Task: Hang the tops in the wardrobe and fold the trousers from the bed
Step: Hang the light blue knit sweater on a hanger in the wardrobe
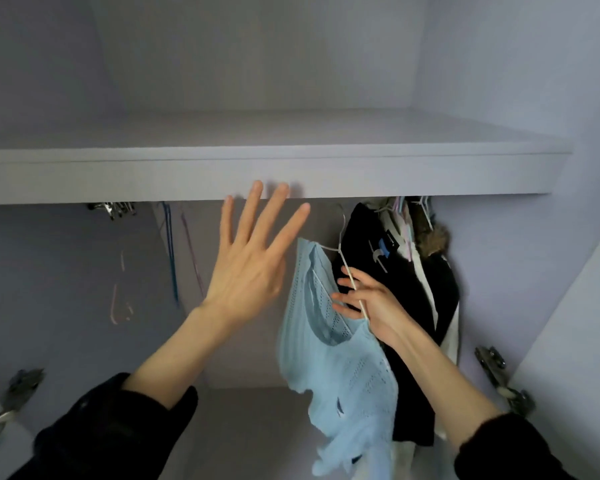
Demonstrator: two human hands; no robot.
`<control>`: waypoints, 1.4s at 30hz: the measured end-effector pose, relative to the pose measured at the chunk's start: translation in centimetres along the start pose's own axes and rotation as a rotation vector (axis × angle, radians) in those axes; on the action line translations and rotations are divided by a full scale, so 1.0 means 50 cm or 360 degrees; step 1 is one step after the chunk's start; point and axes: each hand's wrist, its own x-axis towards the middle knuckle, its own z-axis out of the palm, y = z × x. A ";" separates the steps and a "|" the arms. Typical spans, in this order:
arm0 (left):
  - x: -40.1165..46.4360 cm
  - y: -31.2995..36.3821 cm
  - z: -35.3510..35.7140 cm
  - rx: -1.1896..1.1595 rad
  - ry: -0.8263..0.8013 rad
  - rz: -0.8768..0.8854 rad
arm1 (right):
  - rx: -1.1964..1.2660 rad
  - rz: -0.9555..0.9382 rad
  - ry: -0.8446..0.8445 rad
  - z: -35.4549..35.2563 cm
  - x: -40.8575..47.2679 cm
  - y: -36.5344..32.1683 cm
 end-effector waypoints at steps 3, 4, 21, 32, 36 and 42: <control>0.011 -0.013 0.010 0.0204 -0.0094 -0.0103 | 0.0102 -0.0091 0.0000 -0.005 0.035 -0.016; 0.011 -0.015 0.015 0.0229 -0.0088 -0.0103 | 0.0129 -0.0113 0.0008 -0.007 0.047 -0.024; 0.010 -0.026 0.041 0.0279 -0.0058 -0.0110 | 0.0096 -0.0164 0.0228 -0.050 0.216 -0.129; 0.006 -0.024 0.044 0.0306 -0.0038 -0.0148 | -0.0260 -0.0289 0.0690 -0.083 0.200 -0.139; 0.007 -0.015 0.036 0.0300 -0.0073 -0.0177 | -0.0412 -0.0235 0.0783 -0.082 0.187 -0.151; 0.005 0.005 -0.003 0.0135 -0.0188 -0.0239 | -0.0931 -0.0209 0.0840 -0.078 0.125 -0.152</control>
